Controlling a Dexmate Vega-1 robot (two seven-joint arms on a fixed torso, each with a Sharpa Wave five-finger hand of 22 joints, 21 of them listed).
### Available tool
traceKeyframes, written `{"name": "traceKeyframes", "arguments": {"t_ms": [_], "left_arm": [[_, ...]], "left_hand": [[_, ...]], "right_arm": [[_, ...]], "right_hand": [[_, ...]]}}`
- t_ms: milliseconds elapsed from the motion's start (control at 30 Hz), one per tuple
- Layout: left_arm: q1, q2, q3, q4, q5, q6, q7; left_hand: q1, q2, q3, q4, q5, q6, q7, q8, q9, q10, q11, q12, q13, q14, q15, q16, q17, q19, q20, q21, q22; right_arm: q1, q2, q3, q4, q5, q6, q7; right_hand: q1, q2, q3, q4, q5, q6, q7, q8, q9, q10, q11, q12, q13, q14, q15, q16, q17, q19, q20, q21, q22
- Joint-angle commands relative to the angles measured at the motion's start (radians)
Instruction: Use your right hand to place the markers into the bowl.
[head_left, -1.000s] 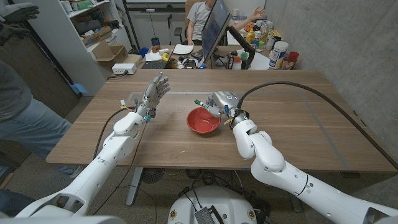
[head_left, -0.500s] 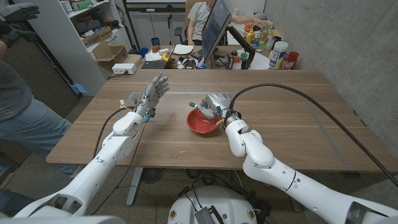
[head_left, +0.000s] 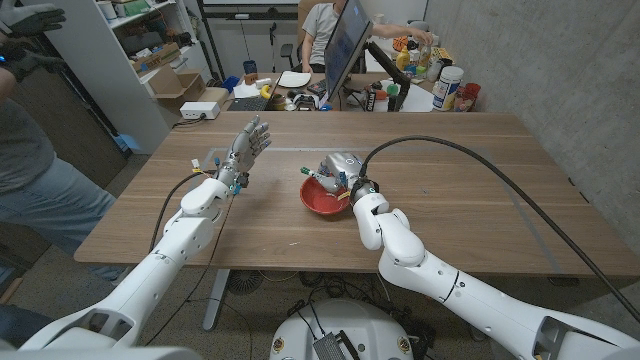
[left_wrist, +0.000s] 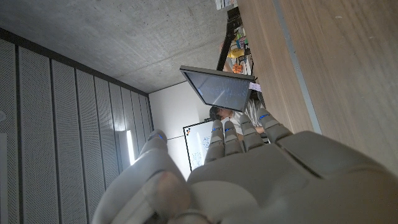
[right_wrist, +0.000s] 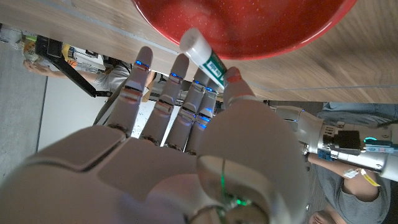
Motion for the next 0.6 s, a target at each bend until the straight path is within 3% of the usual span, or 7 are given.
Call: {"name": "traceKeyframes", "arguments": {"t_ms": [33,267,467,600], "left_arm": [[-0.021,-0.003,0.003,0.025,0.004,0.002,-0.014],[-0.024,-0.001,0.003,0.025,0.007,0.007,-0.016],[-0.023,-0.001,0.005,0.023,0.009,0.013,-0.015],[-0.021,-0.001,0.006,0.02,0.011,0.016,-0.014]], "left_hand": [[0.004,0.01,0.001,-0.005,-0.002,0.0,-0.002,-0.002,0.003,0.001,0.001,-0.001,0.004,-0.004,0.002,0.002,0.003,-0.007,0.002,0.004,0.003],[0.003,0.01,0.001,-0.006,-0.002,0.0,-0.002,-0.002,0.003,0.002,0.001,-0.001,0.004,-0.003,0.0,0.002,0.003,-0.007,0.002,0.004,0.003],[0.003,0.01,0.001,-0.006,-0.002,0.0,-0.004,-0.002,0.003,0.003,0.0,0.0,0.004,-0.003,0.001,0.002,0.003,-0.007,0.003,0.004,0.003],[0.003,0.01,0.001,-0.007,-0.002,0.0,-0.003,-0.002,0.003,0.003,0.0,0.0,0.004,-0.002,0.0,0.003,0.003,-0.007,0.002,0.004,0.003]], "right_arm": [[0.016,0.029,-0.027,0.052,0.031,-0.032,-0.008],[0.019,0.02,-0.038,0.053,0.039,-0.036,-0.024],[0.013,0.012,-0.048,0.058,0.016,-0.038,-0.083],[0.008,0.004,-0.041,0.048,0.017,-0.044,-0.089]], "right_hand": [[0.007,0.015,0.008,0.0,0.009,0.071,-0.066,0.003,0.017,0.006,0.0,0.001,0.005,0.009,-0.003,-0.002,0.004,-0.004,0.004,-0.002,0.001],[0.008,0.015,0.01,0.0,0.01,0.06,-0.068,-0.003,0.018,-0.016,0.001,-0.008,0.005,-0.002,0.006,-0.01,0.003,-0.011,0.004,-0.004,0.001],[0.005,0.005,0.013,-0.001,0.011,0.054,-0.067,-0.007,0.019,-0.066,0.009,-0.027,0.012,-0.101,0.064,-0.063,-0.004,-0.079,0.008,-0.022,0.0],[0.005,0.004,0.015,-0.001,0.011,0.056,-0.067,-0.007,0.019,-0.072,0.009,-0.029,0.014,-0.106,0.067,-0.068,-0.007,-0.09,0.008,-0.022,0.0]]}}
